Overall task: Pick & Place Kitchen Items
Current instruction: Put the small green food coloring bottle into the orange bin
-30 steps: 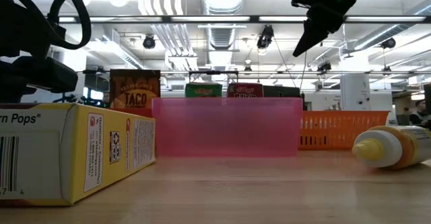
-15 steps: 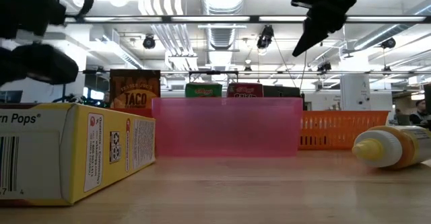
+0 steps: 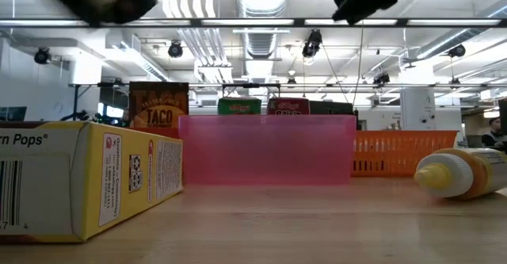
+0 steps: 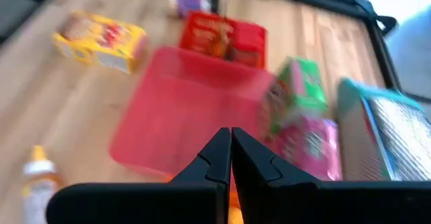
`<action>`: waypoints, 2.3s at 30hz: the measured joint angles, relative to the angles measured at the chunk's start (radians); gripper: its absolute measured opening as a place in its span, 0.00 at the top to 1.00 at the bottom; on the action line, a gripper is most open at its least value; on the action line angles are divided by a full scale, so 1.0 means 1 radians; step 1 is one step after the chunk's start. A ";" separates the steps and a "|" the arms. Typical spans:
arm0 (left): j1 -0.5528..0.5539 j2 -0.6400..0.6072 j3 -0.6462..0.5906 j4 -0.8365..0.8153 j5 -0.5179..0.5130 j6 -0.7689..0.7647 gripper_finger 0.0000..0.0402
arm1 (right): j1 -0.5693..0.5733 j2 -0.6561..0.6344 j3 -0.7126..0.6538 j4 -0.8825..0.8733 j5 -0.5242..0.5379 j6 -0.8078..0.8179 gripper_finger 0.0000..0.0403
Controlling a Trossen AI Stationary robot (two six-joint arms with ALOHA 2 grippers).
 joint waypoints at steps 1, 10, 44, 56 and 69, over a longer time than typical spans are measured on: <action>0.015 -0.016 0.002 0.018 -0.029 0.018 0.77 | 0.019 0.000 0.000 0.014 0.002 0.017 0.98; 0.207 -0.091 0.005 0.137 -0.239 -0.017 0.77 | 0.172 0.000 0.022 -0.002 0.216 0.125 0.98; 0.426 0.215 0.356 0.306 -0.133 0.300 0.77 | 0.199 0.003 0.140 -0.121 0.148 0.285 0.54; 0.457 0.272 0.443 0.310 -0.132 0.358 0.77 | 0.199 0.003 0.137 -0.154 0.156 0.281 0.57; 0.486 0.274 0.444 0.383 -0.124 0.372 0.77 | 0.199 0.003 0.137 -0.152 0.246 0.249 0.58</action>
